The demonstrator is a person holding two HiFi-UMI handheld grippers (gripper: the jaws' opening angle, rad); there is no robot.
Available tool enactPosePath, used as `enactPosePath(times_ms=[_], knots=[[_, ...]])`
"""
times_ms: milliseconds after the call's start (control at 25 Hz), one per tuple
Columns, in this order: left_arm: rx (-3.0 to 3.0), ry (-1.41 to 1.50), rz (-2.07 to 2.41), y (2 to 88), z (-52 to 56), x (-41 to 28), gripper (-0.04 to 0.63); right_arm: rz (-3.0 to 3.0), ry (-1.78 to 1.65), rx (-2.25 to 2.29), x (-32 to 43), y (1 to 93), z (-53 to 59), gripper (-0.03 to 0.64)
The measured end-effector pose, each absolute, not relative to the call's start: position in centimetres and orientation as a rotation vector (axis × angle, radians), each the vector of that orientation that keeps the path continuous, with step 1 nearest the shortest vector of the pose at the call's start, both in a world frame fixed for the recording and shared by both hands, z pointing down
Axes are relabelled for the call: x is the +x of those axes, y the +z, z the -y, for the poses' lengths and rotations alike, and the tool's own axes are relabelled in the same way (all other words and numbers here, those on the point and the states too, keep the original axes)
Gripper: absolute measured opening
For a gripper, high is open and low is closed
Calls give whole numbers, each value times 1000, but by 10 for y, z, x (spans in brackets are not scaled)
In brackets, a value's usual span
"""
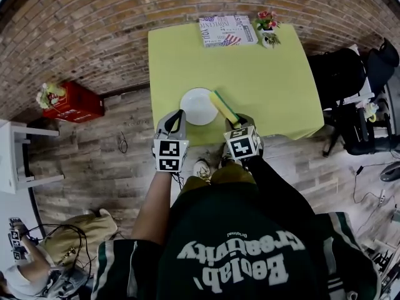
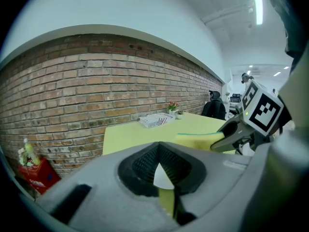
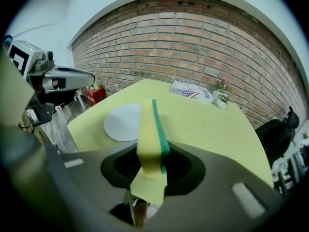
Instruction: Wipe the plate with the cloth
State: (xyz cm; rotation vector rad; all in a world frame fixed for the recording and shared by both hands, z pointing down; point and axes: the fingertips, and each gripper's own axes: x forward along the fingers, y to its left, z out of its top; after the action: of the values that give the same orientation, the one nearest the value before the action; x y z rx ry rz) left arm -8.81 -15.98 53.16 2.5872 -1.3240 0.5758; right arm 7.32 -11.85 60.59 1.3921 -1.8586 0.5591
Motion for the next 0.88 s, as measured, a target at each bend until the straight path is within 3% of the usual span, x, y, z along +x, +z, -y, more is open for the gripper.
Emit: enactPosePath(times_ms=[360, 880], knots=[[2606, 579, 1310, 529, 159, -86, 3, 1911, 575, 1419, 70, 602, 117, 129], [2569, 564, 1354, 532, 151, -118, 3, 2074, 596, 1239, -15, 600, 108, 129]])
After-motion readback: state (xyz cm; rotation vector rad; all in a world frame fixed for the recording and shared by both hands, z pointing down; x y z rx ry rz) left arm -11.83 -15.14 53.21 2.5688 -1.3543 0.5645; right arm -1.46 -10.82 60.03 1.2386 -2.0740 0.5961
